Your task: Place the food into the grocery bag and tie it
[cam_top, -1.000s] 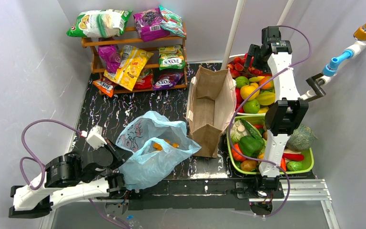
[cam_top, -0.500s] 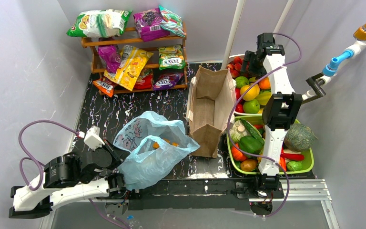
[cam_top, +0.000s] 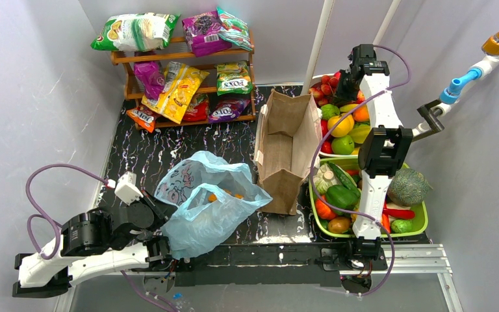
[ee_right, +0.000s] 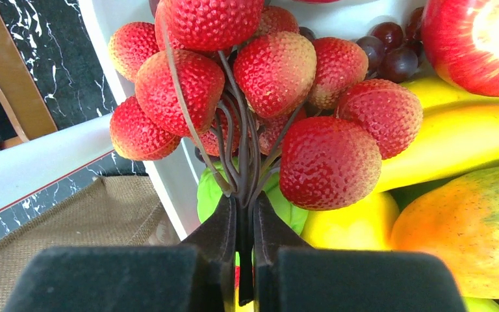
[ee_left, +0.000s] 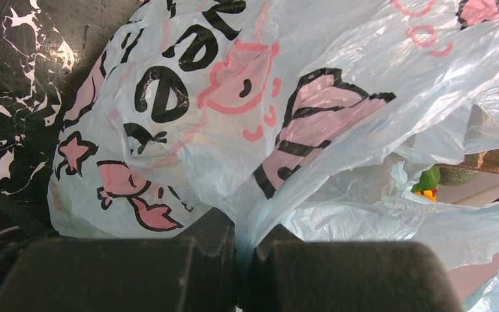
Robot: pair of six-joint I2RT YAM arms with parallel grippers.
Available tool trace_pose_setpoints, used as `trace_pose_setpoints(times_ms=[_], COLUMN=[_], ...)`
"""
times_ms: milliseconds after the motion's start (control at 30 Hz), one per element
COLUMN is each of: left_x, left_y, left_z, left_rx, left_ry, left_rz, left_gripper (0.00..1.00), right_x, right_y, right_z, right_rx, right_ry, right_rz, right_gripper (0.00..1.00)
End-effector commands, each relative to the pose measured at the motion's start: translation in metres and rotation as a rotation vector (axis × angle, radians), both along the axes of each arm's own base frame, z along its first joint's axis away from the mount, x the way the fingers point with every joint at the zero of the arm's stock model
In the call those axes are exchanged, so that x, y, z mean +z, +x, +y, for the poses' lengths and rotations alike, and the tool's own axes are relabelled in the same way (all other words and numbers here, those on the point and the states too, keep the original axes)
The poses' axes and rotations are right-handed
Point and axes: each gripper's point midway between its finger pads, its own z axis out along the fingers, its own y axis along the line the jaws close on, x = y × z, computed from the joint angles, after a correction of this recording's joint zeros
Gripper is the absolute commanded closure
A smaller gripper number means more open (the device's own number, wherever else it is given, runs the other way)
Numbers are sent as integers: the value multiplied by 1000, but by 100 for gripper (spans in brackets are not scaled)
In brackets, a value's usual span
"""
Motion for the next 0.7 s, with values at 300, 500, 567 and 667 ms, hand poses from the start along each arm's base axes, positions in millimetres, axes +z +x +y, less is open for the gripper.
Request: trace_pose_setpoints(times_ms=[300, 500, 567, 667], left_x=[5, 9, 10, 12], left_y=[7, 7, 7, 8], left_z=[0, -8, -11, -16], left_rx=[11, -7, -15, -24], left_ry=[46, 36, 33, 33], left_rz=[-32, -33, -34, -35], left_gripper=[100, 100, 100, 100], right_x=[100, 137, 147, 164], right_y=[-18, -43, -52, -66], right_z=[1, -1, -2, 0], right_rx=[-8, -17, -20, -18], right_ry=[14, 4, 5, 17], right_rz=[-207, -274, -285, -303], right_gripper=[99, 99, 99, 99])
